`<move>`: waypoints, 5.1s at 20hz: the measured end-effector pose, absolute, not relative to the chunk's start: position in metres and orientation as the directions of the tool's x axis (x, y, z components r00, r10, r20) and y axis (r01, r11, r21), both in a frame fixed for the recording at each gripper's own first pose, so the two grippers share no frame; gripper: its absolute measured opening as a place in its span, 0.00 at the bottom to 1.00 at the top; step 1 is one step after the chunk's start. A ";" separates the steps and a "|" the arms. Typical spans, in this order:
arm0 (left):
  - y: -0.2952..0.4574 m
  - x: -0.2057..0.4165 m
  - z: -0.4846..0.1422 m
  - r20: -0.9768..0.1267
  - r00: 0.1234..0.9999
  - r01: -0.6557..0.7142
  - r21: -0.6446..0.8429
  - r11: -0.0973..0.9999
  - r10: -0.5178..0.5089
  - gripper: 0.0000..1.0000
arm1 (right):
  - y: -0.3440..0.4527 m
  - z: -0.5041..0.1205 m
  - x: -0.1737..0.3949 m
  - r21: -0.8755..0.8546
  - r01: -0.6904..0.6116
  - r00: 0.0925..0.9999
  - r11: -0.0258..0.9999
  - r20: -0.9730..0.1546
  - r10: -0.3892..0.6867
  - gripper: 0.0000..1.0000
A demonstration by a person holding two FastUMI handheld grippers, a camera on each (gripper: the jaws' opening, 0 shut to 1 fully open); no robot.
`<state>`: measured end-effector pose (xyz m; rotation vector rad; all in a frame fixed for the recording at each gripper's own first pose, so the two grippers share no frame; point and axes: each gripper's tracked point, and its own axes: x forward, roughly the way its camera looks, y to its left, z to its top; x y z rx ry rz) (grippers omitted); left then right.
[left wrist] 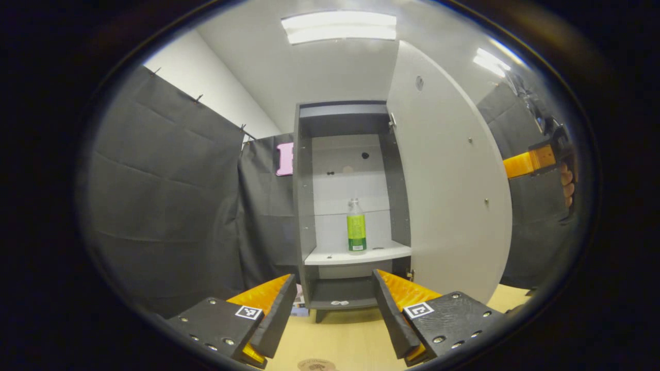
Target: Open the cabinet door with the right hand, grasp the bottle in the cabinet with the left hand and place it on the coaster, then close the cabinet door with the right hand.
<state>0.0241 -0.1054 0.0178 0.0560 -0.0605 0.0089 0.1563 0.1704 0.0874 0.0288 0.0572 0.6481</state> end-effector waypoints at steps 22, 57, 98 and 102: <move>-0.146 0.219 0.038 0.053 0.980 0.190 0.002 0.982 -0.190 0.88 | 0.047 0.059 0.149 -0.030 -0.170 0.985 0.985 -0.021 0.169 0.96; -0.175 0.437 0.001 0.010 0.953 0.303 -0.044 0.952 -0.303 0.68 | 0.009 0.000 0.141 0.042 0.121 0.976 0.992 -0.185 -0.111 0.96; -0.028 0.099 -0.131 -0.053 0.998 -0.031 -0.054 0.998 0.028 0.64 | 0.034 -0.012 0.140 0.115 -0.203 0.956 0.972 -0.192 0.222 0.95; -0.024 0.083 -0.172 -0.085 0.995 -0.055 -0.052 0.997 0.051 0.68 | 0.033 -0.018 0.143 0.109 -0.189 0.955 0.976 -0.211 0.209 0.95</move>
